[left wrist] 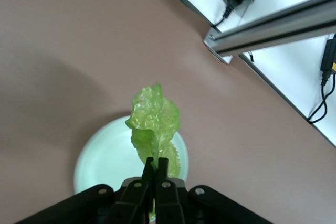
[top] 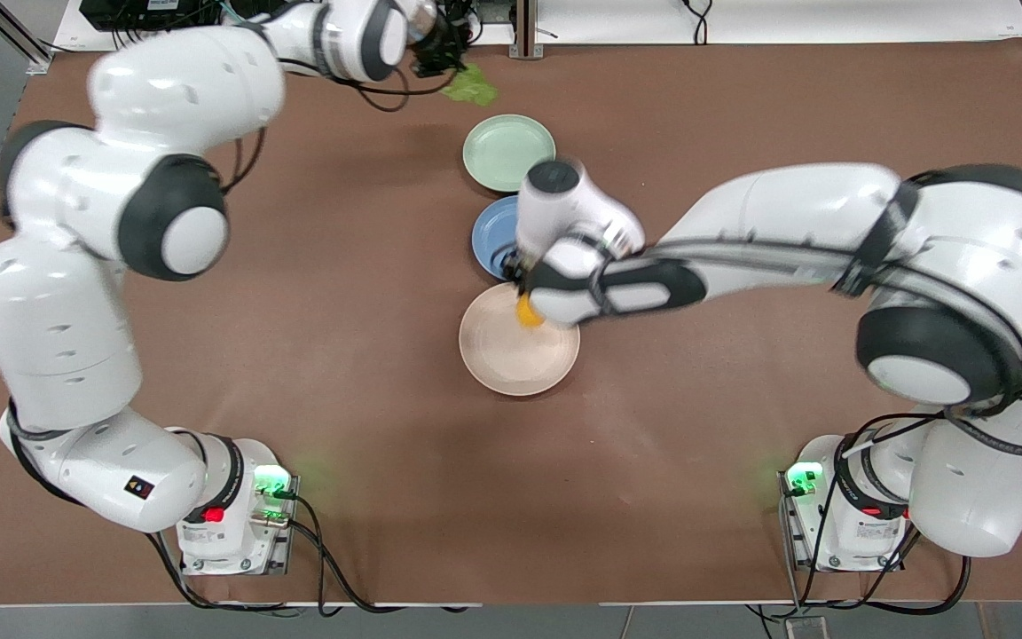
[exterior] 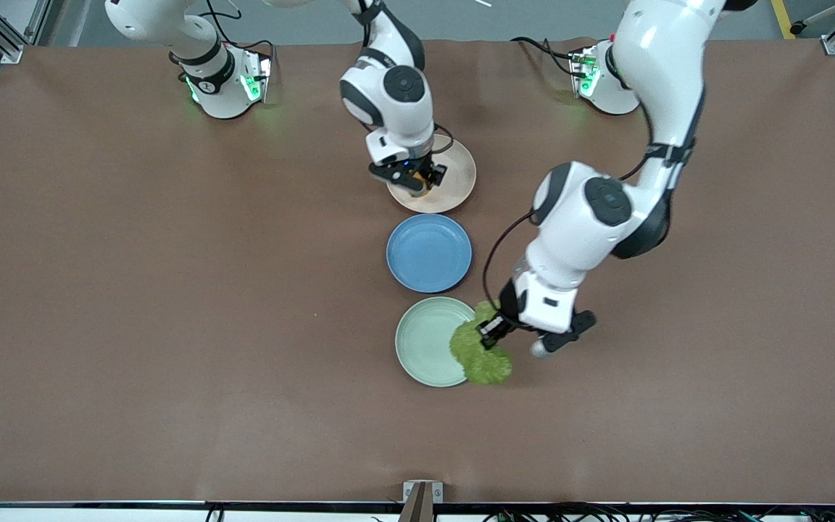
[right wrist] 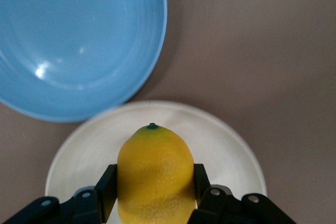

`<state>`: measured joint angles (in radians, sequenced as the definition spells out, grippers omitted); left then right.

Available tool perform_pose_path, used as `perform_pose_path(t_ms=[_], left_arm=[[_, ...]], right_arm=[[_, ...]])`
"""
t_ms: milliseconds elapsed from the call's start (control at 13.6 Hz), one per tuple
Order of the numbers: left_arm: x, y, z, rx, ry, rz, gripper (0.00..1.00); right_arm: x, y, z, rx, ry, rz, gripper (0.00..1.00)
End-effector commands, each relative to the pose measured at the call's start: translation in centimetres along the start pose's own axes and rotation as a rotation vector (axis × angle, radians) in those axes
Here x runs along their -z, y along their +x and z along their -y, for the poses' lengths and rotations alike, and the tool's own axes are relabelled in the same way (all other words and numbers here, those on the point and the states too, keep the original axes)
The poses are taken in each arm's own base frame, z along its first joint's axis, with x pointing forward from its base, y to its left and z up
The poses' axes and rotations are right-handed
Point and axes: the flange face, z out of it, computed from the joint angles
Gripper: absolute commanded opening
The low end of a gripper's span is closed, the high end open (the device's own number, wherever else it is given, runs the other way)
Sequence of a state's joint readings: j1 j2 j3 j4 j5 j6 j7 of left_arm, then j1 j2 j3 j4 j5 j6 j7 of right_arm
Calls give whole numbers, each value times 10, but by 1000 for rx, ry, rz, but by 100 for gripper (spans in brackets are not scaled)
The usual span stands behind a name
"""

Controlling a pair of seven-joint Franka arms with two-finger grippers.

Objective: Pick lemon and lettuce from plates
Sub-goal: 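Lift the lettuce with the left gripper while the right gripper lifts the lemon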

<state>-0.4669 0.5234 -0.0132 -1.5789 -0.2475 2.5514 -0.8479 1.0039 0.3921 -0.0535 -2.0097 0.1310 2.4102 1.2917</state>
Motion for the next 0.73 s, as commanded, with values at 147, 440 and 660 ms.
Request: perform_pose_path(t_ms=[147, 440, 660], left_arm=[[27, -3, 120, -202, 104, 87, 0], [19, -1, 201, -316, 180, 148, 1], [8, -4, 246, -373, 209, 165, 1]], right_arm=[[39, 133, -73, 88, -14, 15, 0], [30, 252, -174, 237, -11, 20, 0], [30, 309, -231, 334, 1, 13, 0]])
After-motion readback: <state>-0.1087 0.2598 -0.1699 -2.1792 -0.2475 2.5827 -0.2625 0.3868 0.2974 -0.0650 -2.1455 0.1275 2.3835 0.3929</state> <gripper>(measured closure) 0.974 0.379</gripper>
